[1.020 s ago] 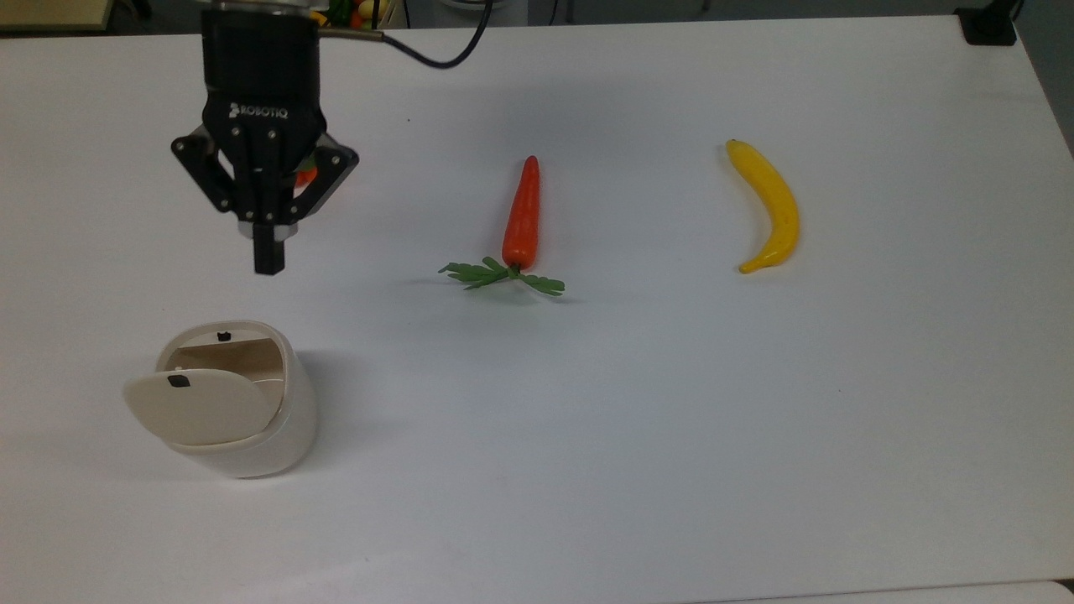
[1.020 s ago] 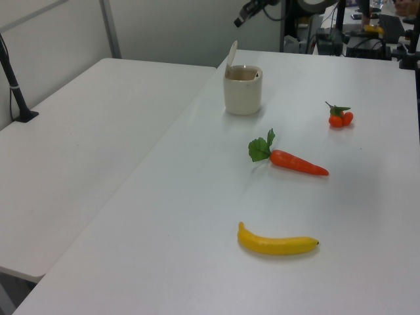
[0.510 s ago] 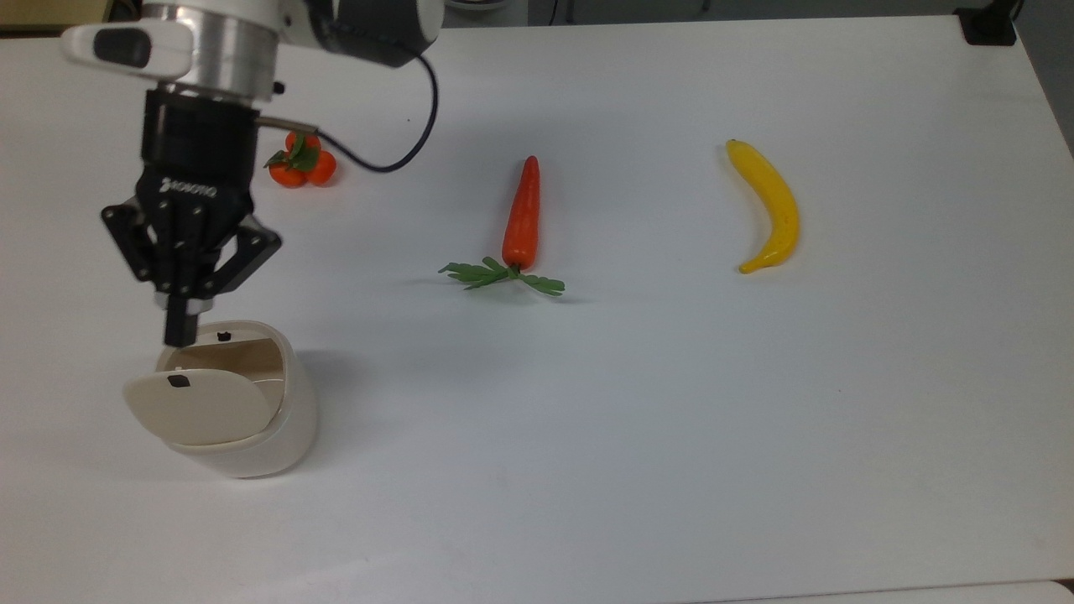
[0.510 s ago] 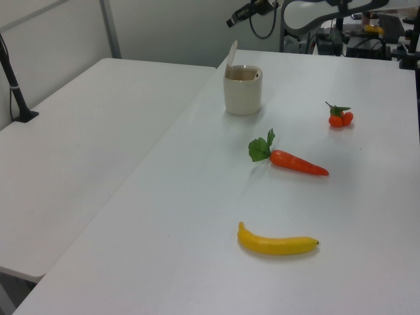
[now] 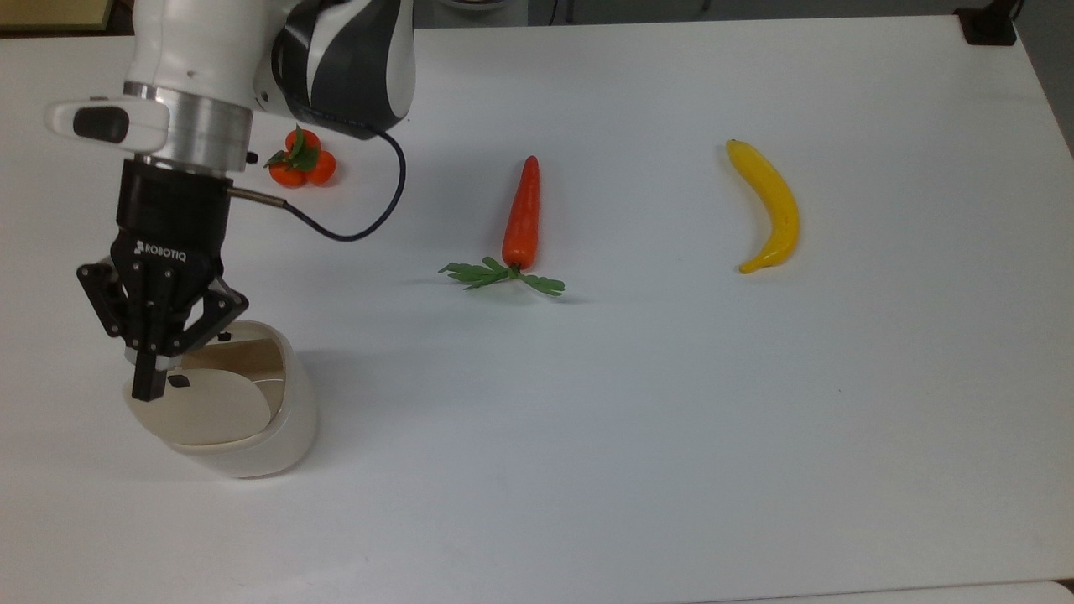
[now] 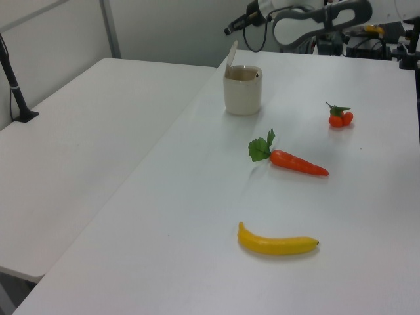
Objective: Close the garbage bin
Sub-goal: 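Push the raised lid down onto the bin rim with the gripper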
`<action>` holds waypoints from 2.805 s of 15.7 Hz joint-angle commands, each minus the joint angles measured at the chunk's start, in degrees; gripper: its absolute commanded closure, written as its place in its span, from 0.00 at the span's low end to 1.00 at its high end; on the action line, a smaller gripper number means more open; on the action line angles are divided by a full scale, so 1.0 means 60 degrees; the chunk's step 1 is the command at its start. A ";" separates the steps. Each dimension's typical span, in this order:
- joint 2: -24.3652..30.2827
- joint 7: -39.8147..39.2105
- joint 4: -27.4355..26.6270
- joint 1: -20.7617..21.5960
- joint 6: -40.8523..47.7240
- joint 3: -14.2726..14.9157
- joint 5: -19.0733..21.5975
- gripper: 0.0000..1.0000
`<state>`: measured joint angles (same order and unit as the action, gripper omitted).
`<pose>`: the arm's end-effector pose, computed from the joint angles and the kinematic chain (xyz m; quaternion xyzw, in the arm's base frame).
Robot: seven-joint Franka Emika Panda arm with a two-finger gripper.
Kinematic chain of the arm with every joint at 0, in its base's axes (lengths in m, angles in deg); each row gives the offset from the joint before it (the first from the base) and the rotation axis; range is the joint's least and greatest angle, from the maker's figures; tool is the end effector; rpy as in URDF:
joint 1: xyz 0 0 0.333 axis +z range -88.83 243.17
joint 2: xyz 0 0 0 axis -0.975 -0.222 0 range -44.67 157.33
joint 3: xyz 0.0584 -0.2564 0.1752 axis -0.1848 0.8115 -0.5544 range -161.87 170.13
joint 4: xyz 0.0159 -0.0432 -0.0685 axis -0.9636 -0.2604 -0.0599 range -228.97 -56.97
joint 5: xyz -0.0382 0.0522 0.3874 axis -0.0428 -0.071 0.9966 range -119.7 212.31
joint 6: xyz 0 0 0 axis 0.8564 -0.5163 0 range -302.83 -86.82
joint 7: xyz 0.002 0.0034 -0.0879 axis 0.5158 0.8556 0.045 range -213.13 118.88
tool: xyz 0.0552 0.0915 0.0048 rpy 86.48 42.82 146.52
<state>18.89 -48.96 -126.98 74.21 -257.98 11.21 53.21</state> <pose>0.7733 -0.1131 0.4924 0.8668 -0.0794 0.4908 0.0393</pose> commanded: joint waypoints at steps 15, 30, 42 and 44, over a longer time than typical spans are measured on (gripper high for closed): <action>0.0995 0.0028 -0.1842 0.0039 -0.0088 -0.0067 -0.0345 1.00; 0.1831 -0.0499 -0.2943 -0.0151 0.2124 -0.0081 -0.0697 1.00; 0.1538 -0.0734 -0.3412 -0.0195 0.2124 -0.0067 -0.0711 1.00; 0.1538 -0.0719 -0.3383 -0.0210 0.2124 -0.0081 -0.0697 1.00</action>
<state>27.67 -52.49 -145.15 73.35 -246.41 11.11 49.83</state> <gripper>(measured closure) 0.991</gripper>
